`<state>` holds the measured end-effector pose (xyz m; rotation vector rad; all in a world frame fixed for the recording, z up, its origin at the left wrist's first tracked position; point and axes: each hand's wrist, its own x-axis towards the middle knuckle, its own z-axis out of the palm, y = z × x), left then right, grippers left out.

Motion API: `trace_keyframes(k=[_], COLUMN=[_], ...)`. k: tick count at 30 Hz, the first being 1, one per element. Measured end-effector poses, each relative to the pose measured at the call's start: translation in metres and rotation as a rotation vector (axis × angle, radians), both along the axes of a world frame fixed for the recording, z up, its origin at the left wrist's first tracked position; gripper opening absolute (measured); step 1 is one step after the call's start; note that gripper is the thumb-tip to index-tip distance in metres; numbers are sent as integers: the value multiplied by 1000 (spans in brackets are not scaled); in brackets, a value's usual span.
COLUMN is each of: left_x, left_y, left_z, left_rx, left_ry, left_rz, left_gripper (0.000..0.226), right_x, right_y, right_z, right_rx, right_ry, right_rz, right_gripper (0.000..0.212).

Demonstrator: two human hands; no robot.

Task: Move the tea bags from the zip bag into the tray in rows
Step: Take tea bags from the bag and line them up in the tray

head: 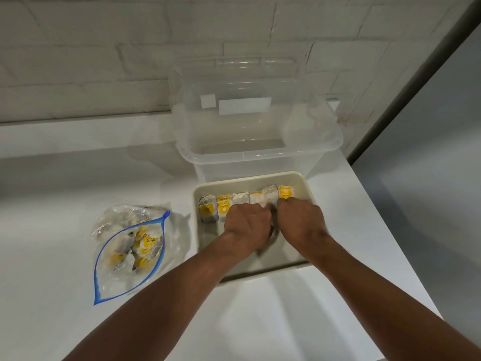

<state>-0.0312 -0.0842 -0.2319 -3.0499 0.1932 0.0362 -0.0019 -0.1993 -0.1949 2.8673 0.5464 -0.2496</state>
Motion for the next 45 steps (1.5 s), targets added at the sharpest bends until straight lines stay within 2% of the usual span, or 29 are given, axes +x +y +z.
trace_keyframes(k=[5,11,14,18,24,26,29,35,40,45], left_x=[-13,-55,-83,-126,-170,-181,-191,-198,-196,-193], left_y=[2,25,47,82,144,160,176,191,195,202], left_z=[22,49,60,66,55,49,42,26,17,11], left_rx=[-116,-284,-361,-414,-505,-535,-503,-454,-419,-244], left_ry=[5,-9,-58,-120,-177,-198,-159,-138,-147,-103], left_rz=[39,147,219,332,580,618,655,621,589,587], left_gripper=[44,41,40,33,13,12,23,31,27,24], right_x=[-9,-21,-34,-55,-84,-94,-109,-117,-116,-116], right_y=[-5,-16,-8,16,75,96,124,153,166,174], right_z=[16,32,43,55,50,45,37,14,0,-5], right_rx=[119,344,430,621,678,679,658,488,349,243], right_ry=[-20,67,102,250,337,352,370,325,245,156], right_rz=[-17,-85,-15,122,270,325,425,539,527,437], right_gripper=[26,29,26,19,18,17,20,36,37,30])
